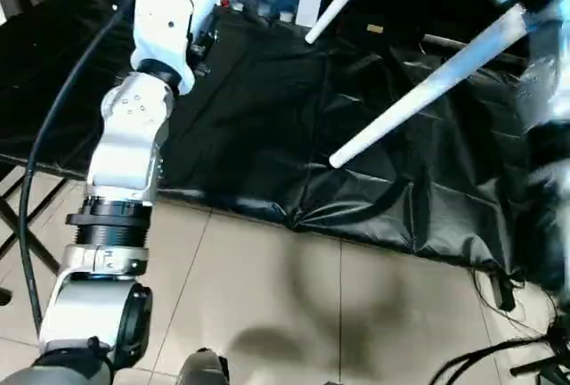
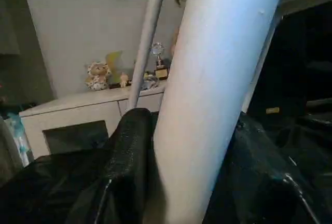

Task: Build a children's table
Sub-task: Flip table

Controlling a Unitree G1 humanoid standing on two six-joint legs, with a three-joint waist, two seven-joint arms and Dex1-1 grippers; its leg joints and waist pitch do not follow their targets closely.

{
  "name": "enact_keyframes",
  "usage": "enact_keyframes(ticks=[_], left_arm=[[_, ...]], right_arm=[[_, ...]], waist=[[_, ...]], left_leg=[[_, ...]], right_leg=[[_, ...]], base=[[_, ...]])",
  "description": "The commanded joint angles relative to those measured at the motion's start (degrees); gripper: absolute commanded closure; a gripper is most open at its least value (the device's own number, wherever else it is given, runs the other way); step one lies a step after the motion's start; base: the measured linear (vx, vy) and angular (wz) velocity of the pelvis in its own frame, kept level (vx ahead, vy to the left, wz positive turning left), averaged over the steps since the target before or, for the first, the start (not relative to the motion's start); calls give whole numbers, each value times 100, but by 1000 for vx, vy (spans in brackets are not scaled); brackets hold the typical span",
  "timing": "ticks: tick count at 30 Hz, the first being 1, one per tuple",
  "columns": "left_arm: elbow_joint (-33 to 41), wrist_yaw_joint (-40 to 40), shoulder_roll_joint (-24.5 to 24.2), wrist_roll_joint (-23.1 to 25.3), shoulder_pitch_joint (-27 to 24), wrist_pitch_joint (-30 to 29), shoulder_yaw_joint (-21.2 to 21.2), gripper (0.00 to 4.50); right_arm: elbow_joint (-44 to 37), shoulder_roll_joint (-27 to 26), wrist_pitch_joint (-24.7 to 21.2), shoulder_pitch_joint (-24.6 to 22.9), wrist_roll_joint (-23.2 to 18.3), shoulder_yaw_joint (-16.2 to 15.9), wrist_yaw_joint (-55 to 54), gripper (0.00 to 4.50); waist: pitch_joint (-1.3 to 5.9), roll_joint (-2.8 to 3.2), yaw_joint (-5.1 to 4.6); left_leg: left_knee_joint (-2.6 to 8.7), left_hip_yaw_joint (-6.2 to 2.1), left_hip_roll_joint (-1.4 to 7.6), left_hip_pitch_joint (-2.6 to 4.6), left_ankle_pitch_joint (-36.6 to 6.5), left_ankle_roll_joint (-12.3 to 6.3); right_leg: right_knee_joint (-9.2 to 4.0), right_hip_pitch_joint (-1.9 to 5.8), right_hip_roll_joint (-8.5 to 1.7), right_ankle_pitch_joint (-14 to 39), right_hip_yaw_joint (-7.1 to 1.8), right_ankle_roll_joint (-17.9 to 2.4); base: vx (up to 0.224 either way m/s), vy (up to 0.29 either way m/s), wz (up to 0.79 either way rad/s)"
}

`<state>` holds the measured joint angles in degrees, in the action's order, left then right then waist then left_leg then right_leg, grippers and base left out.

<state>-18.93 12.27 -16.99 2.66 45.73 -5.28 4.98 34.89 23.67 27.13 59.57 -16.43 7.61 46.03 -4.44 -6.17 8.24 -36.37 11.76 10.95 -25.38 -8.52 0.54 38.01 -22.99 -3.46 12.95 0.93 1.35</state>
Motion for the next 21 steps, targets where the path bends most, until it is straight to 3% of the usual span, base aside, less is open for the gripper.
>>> enact_keyframes(ticks=[1, 2, 3, 6, 7, 9, 12, 14, 18, 21], left_arm=[[88, 57, 71, -112, 71, 106, -45, 261], [83, 59, 70, -111, 72, 107, -46, 261], [63, 71, 55, -108, 78, 116, -49, 263], [44, 84, 38, -110, 84, 128, -48, 267], [14, 93, 21, -105, 90, 149, -50, 267], [8, 107, 11, -112, 90, 161, -52, 268], [12, 136, -8, -119, 76, 164, -72, 271], [3, 149, -17, -116, 71, 168, -79, 271], [19, 194, -47, -116, 37, 162, -88, 272], [55, 222, -57, -117, -6, 145, -98, 273]], right_arm=[[-304, -140, -443, -637, 20, -113, -282, 49], [-330, -171, -485, -725, 28, -122, -316, 49], [-449, -340, -717, -1190, 110, -157, -584, 49], [-622, -597, -980, -1783, 124, -138, -973, 13], [-714, -725, -1092, -2387, 292, -192, -1214, 13], [-883, -856, -1296, -2870, 300, -165, -1460, 3], [-1055, -965, -1548, -3353, 331, -104, -1785, 0], [-1134, -1015, -1711, -3504, 363, -56, -1991, 0], [-1220, -1117, -2140, -3719, 575, 17, -2643, 0], [-859, -1202, -2361, -3390, 493, 135, -2979, 0]], waist=[[532, 97, -33], [525, 103, -36], [523, 141, -42], [526, 121, -48], [525, 126, -55], [518, 146, -49], [520, 120, -73], [498, 146, -77], [495, 136, -79], [500, 154, -98]], left_leg=[[405, -137, 250, 377, -661, -3], [428, -134, 253, 399, -861, 100], [452, -140, 250, 401, -1061, 211], [488, -154, 249, 405, -1275, 417], [492, -161, 247, 397, -1306, 446], [515, -170, 244, 401, -1454, 524], [512, -174, 240, 374, -1490, 504], [519, -172, 243, 378, -1490, 496], [526, -164, 233, 397, -1554, 512], [531, -169, 233, 399, -1539, 557]], right_leg=[[-347, 147, -372, -456, -114, -1233], [-379, 124, -379, -249, -115, -1232], [-401, 126, -384, -50, -117, -1208], [-425, 122, -397, 166, -117, -1118], [-422, 116, -398, 206, -116, -1103], [-448, 113, -407, 316, -126, -1022], [-457, 130, -422, 360, -128, -1003], [-469, 106, -425, 453, -139, -971], [-494, 95, -412, 563, -150, -923], [-480, 91, -409, 561, -143, -912]], base=[[0, 0, 0], [0, 0, 0], [0, 0, 0], [0, 0, 0], [0, 0, 0], [0, 0, 0], [0, 0, 0], [0, 0, 0], [0, 0, 0], [0, 0, 0]])
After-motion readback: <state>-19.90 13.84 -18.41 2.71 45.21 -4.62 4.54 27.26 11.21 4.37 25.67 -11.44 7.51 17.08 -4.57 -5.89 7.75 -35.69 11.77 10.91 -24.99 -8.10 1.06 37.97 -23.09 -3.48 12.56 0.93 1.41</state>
